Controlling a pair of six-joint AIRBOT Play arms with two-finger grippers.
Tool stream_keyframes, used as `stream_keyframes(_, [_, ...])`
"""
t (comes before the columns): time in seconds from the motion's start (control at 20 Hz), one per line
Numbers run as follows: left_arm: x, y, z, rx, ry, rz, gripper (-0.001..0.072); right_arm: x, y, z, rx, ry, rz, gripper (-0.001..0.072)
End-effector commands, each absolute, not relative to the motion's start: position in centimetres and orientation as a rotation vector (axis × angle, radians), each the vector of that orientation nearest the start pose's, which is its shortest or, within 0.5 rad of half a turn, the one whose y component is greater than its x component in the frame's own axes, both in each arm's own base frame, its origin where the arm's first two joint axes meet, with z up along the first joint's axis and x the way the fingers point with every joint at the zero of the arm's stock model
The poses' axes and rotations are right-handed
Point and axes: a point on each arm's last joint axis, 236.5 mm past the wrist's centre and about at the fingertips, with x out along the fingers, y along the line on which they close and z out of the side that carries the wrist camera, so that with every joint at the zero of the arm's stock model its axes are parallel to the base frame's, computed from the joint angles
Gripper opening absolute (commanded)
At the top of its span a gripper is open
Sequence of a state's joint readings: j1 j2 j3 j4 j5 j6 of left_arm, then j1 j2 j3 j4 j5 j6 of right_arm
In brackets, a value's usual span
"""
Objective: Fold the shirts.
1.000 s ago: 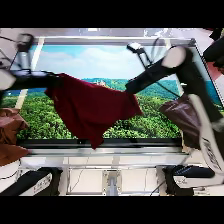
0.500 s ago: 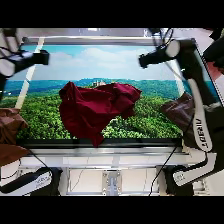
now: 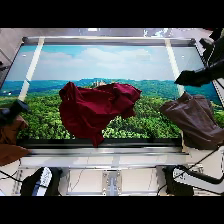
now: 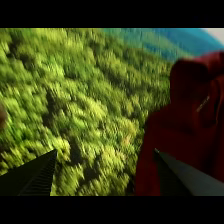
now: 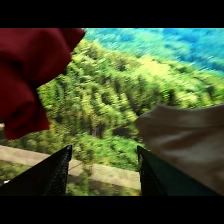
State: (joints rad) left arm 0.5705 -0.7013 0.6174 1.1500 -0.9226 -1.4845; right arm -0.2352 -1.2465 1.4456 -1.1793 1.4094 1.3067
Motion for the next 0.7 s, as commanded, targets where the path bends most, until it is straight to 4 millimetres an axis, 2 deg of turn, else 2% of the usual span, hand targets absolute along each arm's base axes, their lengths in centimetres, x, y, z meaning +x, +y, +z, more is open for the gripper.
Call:
stream_keyframes(0.0, [23.9,1.2,-4.0,-0.890,1.054,0.160,0.0696,36.6,1.7,10.0,0.315,1.089,0.276,0.0448])
stream_keyframes(0.1, [23.2,0.4,-5.4,-0.930,1.103,0.158,0.0696,36.5,2.1,10.4,0.324,1.080,0.288,0.0448])
stream_keyframes(0.2, [23.2,-0.1,-5.9,-0.934,1.129,0.123,0.0696,36.9,2.8,11.3,0.352,1.053,0.313,0.0448])
stream_keyframes(0.35, [24.7,-2.2,-6.0,-0.998,1.130,0.017,0.0696,37.3,3.6,12.2,0.388,1.018,0.339,0.0448])
stream_keyframes(0.45, [25.4,-3.3,-7.1,-1.025,1.157,-0.010,0.0691,37.3,3.9,12.4,0.397,1.016,0.347,0.0448])
stream_keyframes(0.55, [25.5,-4.1,-8.6,-1.028,1.204,-0.006,0.0636,36.9,4.2,12.3,0.403,1.030,0.361,0.0448])
stream_keyframes(0.65, [26.2,-4.9,-9.0,-1.054,1.203,-0.019,0.0636,36.4,4.4,12.2,0.403,1.052,0.373,0.0449])
